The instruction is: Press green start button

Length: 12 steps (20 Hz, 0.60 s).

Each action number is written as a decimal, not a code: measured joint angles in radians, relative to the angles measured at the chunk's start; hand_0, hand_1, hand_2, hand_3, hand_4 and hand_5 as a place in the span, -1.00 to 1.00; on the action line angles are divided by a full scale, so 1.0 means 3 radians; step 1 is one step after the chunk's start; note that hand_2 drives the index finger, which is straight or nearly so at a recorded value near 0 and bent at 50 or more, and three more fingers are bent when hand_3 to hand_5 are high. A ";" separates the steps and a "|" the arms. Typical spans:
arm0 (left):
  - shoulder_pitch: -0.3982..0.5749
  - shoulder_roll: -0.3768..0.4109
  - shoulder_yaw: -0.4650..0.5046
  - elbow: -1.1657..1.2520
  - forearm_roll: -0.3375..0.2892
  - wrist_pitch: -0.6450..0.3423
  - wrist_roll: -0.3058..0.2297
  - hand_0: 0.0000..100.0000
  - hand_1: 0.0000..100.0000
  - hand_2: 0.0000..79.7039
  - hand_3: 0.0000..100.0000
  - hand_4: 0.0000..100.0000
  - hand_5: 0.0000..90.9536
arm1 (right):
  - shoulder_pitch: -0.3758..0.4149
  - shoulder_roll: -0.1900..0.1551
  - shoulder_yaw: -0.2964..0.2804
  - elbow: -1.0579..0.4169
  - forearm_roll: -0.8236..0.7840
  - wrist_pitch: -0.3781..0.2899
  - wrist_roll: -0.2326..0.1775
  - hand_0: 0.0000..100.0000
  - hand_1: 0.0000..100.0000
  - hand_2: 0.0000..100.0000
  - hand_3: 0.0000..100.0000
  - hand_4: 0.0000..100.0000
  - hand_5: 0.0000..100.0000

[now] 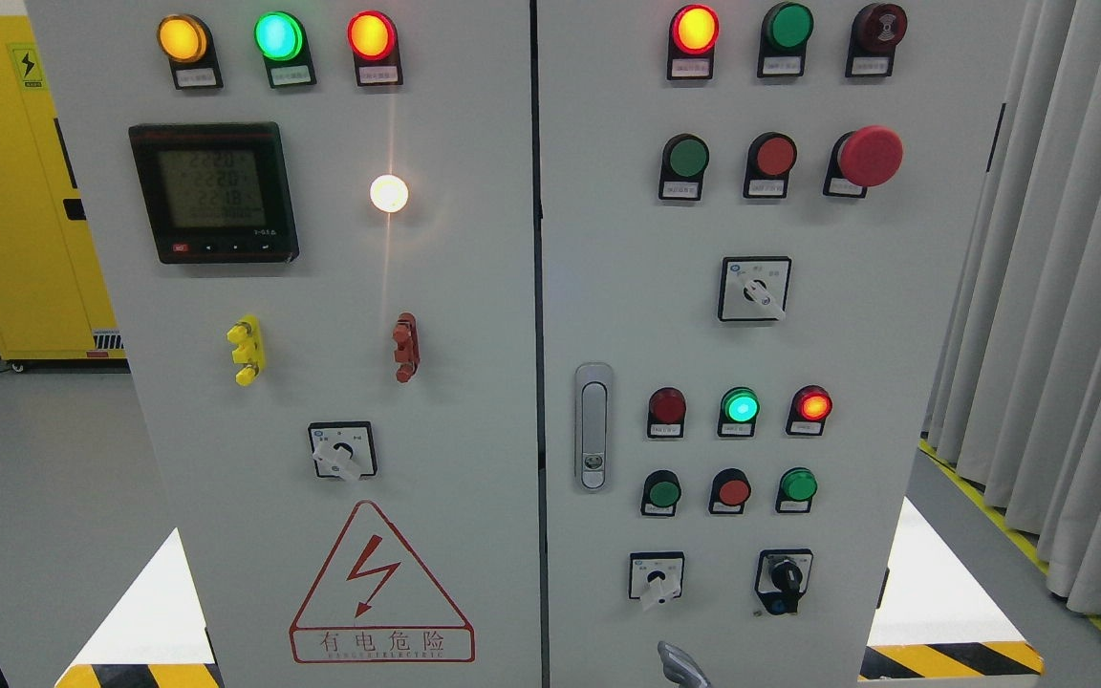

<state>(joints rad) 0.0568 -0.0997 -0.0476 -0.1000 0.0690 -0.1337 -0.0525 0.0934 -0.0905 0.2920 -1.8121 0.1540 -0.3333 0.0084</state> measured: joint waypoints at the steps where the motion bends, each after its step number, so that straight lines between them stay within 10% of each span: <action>1: 0.0000 0.0000 0.0000 0.0000 0.0000 0.0000 0.0000 -0.76 0.11 -1.00 -1.00 -1.00 -1.00 | 0.0000 0.0000 0.0000 0.0001 0.0000 0.0000 0.0000 0.34 0.55 -1.00 -0.75 -0.63 -0.74; 12: 0.0000 0.0000 0.0000 0.0000 0.0000 0.0000 0.0000 -0.76 0.11 -1.00 -1.00 -1.00 -1.00 | -0.0016 0.0000 -0.0009 -0.0001 0.0042 -0.0001 -0.0009 0.20 0.56 -1.00 -0.69 -0.56 -0.70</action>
<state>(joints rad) 0.0568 -0.0997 -0.0476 -0.1000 0.0690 -0.1337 -0.0524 0.0886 -0.0905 0.2893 -1.8123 0.1666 -0.3335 0.0055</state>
